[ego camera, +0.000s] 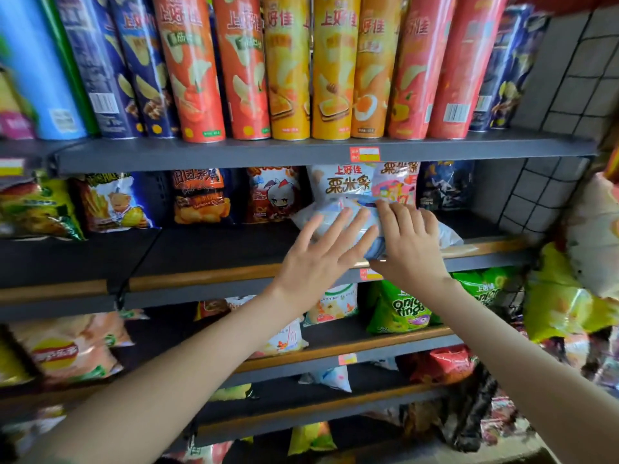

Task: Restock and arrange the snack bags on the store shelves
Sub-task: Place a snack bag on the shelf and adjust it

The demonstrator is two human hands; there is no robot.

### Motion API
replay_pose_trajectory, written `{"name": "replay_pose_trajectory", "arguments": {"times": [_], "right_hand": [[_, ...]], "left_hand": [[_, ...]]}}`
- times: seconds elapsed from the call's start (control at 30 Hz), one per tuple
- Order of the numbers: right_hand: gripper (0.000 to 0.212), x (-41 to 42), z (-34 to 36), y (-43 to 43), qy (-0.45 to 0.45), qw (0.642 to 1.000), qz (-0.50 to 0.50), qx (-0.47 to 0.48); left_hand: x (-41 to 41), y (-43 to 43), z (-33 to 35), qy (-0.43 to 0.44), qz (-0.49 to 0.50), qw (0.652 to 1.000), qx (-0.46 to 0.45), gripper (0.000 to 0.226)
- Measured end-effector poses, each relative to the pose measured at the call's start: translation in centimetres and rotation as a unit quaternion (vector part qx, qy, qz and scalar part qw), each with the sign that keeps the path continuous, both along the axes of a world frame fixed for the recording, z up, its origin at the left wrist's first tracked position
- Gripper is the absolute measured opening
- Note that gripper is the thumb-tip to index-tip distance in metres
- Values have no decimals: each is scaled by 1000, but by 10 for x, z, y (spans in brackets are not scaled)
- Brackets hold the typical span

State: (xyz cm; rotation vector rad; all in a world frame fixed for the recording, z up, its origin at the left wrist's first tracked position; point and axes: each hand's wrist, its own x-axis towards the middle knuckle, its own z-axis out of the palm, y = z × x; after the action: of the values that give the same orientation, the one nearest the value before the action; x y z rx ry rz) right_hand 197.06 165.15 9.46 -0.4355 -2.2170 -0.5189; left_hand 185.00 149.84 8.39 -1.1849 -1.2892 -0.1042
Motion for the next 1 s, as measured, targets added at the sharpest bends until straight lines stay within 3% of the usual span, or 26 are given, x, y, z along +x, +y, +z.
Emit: {"name": "replay_pose_trajectory", "arguments": {"times": [0.1,0.23,0.33,0.4,0.43,0.6,0.73,0.9,1.0], "right_hand": [[89,1,-2,25,42,996,77,-12],[82,-2,-3,47,61,970,217,-87],[90,-6,-9,58,57,918,285,-269],[98,-8,-12,62,41,849,324,-415],[98,-11,-13,65,30,815,346,-464],[82,-30,-18,81,-25,730,343,-591],[73,-46,-28,102,-106,727,298,-609],[78,-56,-23,97,-79,684,320,-651],[86,-64,-19,101,-61,682,300,-664]], "left_hand": [[-10,-5,-13,-126,-73,983,113,55],[-24,-8,-31,-371,-96,909,165,76],[-30,0,-28,-570,-79,810,113,99],[-31,10,-22,-694,-97,712,43,101],[-31,15,-19,-724,-106,681,13,97],[-28,41,-7,-732,-128,664,-78,84],[-36,56,-3,-744,-142,646,-91,89],[-50,69,-5,-782,-145,603,-63,92],[-56,77,-1,-791,-111,600,-52,86]]}}
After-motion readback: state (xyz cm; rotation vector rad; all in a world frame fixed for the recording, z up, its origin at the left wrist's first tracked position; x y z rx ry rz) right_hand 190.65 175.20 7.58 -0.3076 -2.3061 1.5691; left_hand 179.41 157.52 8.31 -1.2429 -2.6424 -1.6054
